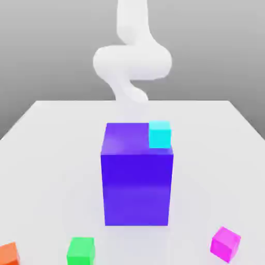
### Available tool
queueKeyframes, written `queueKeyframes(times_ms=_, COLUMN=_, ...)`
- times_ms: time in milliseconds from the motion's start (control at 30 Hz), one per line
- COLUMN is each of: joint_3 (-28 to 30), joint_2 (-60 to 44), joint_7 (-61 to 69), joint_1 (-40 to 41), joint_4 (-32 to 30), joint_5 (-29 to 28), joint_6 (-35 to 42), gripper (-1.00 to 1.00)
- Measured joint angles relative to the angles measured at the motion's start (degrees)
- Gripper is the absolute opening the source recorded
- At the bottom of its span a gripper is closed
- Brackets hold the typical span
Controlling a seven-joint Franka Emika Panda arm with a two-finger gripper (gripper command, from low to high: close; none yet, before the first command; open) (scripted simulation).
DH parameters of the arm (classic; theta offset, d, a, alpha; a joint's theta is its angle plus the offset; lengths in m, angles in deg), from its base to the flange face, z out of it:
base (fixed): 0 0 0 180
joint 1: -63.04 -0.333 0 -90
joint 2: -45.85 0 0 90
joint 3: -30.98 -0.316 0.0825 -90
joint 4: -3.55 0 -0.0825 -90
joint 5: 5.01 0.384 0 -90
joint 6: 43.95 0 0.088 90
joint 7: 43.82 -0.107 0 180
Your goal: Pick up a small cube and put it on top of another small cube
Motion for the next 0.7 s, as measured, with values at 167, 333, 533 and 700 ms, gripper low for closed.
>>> queueKeyframes(times_ms=167, joint_3=-1.6, joint_2=-10.7, joint_7=3.2, joint_1=-2.6, joint_4=-0.8, joint_5=-0.6, joint_6=-3.8, gripper=0.00)
queueKeyframes(times_ms=333, joint_3=-3.3, joint_2=-21.1, joint_7=6.3, joint_1=-4.8, joint_4=-1.6, joint_5=-1.3, joint_6=-7.4, gripper=0.00)
queueKeyframes(times_ms=533, joint_3=-5.7, joint_2=-33.6, joint_7=9.8, joint_1=-7.3, joint_4=-2.5, joint_5=-2.4, joint_6=-11.8, gripper=0.00)
queueKeyframes(times_ms=700, joint_3=-7.1, joint_2=-44.0, joint_7=12.2, joint_1=-10.6, joint_4=-3.2, joint_5=-3.9, joint_6=-15.4, gripper=0.00)
